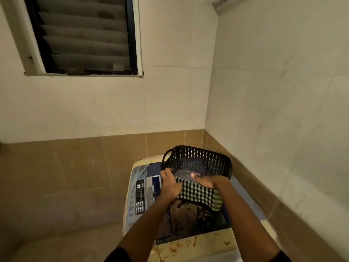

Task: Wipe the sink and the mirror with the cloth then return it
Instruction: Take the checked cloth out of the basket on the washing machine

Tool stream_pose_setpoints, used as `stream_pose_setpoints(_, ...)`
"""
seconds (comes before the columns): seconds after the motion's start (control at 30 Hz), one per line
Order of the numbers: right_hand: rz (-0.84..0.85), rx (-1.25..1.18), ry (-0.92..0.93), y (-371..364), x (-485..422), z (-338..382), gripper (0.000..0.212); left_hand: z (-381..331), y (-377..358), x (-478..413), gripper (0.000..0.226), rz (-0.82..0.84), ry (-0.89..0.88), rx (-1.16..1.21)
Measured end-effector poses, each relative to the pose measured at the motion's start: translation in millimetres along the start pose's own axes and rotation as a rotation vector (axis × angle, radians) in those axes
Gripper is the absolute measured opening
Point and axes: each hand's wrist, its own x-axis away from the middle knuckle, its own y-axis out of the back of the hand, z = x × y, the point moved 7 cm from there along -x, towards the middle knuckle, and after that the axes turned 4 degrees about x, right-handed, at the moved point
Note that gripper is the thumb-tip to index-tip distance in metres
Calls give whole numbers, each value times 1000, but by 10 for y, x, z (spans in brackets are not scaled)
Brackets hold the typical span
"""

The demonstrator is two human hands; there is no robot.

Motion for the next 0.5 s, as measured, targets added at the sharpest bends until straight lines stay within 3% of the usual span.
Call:
stream_pose_setpoints(0.13,-3,-42,-25,-14,9,20,118,-4,-9,9,62,-59,33,95)
stream_pose_setpoints(0.23,-70,-37,76,51,119,139,82,-20,76,-4,65,-130,68,184)
stream_pose_setpoints(0.33,-219,-71,141,205,57,94,37,-15,107,-32,58,-89,160,271)
stream_pose_setpoints(0.5,-557,-190,235,495,170,143,12,-153,317,-73,28,25,153,423)
